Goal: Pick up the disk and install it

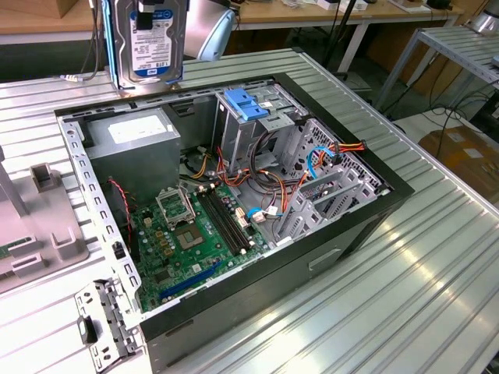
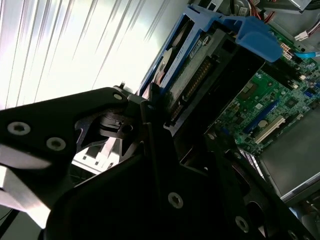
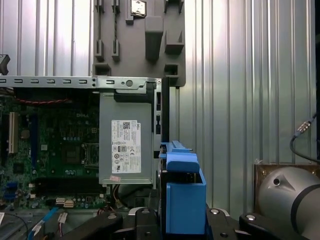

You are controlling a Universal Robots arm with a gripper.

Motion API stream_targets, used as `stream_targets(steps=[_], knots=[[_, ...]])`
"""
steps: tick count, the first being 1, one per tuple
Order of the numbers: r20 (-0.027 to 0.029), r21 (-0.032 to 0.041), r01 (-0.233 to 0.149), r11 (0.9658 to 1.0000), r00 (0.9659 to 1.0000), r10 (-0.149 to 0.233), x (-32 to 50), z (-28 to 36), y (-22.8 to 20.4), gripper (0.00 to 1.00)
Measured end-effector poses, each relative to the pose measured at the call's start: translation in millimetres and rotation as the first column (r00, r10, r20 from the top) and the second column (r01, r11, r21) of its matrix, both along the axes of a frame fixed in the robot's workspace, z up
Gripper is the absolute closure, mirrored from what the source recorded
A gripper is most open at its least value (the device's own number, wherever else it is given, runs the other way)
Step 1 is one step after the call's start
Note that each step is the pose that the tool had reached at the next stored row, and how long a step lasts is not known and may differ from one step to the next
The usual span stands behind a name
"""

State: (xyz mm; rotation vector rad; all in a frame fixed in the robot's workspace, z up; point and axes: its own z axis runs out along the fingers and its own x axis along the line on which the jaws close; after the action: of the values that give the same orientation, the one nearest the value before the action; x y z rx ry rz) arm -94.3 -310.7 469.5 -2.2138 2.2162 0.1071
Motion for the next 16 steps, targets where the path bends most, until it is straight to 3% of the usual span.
stream_targets(steps=[16], knots=[[0.0,0.0,0.0,1.0,1.0,0.0,9.7,-0.5,-2.8,0.64]])
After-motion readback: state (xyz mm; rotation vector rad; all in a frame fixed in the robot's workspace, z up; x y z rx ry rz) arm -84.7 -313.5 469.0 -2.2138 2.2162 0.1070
